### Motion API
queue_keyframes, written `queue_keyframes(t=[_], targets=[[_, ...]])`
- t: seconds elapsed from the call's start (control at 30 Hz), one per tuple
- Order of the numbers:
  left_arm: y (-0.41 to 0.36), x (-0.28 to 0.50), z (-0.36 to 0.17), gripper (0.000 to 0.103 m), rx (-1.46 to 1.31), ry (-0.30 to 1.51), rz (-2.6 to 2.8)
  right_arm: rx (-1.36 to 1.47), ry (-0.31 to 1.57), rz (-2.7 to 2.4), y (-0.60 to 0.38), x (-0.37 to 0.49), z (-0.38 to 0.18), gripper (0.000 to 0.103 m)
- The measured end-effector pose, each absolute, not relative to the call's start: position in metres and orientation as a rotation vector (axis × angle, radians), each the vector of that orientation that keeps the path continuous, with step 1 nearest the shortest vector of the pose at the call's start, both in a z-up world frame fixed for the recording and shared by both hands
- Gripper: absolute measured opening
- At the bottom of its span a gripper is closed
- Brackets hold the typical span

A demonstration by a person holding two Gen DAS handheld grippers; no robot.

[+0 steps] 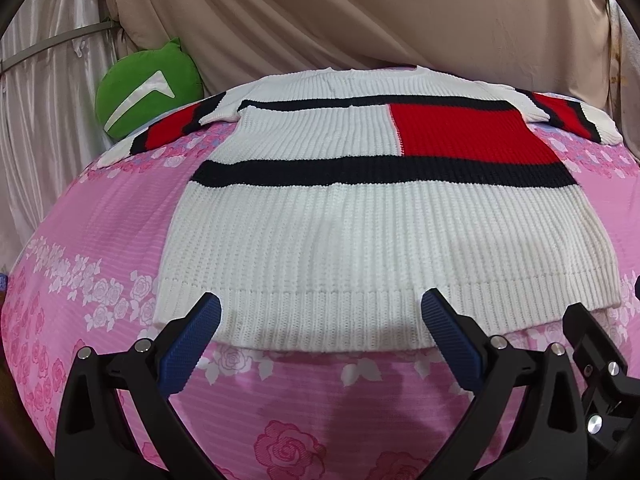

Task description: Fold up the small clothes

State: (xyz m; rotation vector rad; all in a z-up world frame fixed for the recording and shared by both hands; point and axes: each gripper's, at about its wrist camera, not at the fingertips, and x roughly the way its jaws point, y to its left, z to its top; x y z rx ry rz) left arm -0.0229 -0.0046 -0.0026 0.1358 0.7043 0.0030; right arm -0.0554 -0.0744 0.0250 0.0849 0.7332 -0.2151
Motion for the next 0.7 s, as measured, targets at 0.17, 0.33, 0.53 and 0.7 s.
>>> queue_keyframes(t=[0.17,0.33,0.53,0.7], targets=[[-0.0036,-0.0212,-0.0042,0.098,0.131,0.711,0.007,0.079,0.741,-0.22,-0.0737,-0.0536,0.0242,0.098],[-0.0034,-0.0213,-0.0043,0.098,0.131,0.712,0.006,0.078,0.741,-0.22,-0.0738,-0.0534,0.0237,0.098],[-0.0033,-0.0212,-0.0048,0.098,0.131,0.712,0.006,0.078,0.74,-0.219,-0.0738,-0.0538,0.0239,0.098],[-0.003,-0.0207,-0.0065,0.098,0.131,0.715,0.006,0.08,0.746,-0.22,-0.0742,-0.0528,0.0217,0.098]])
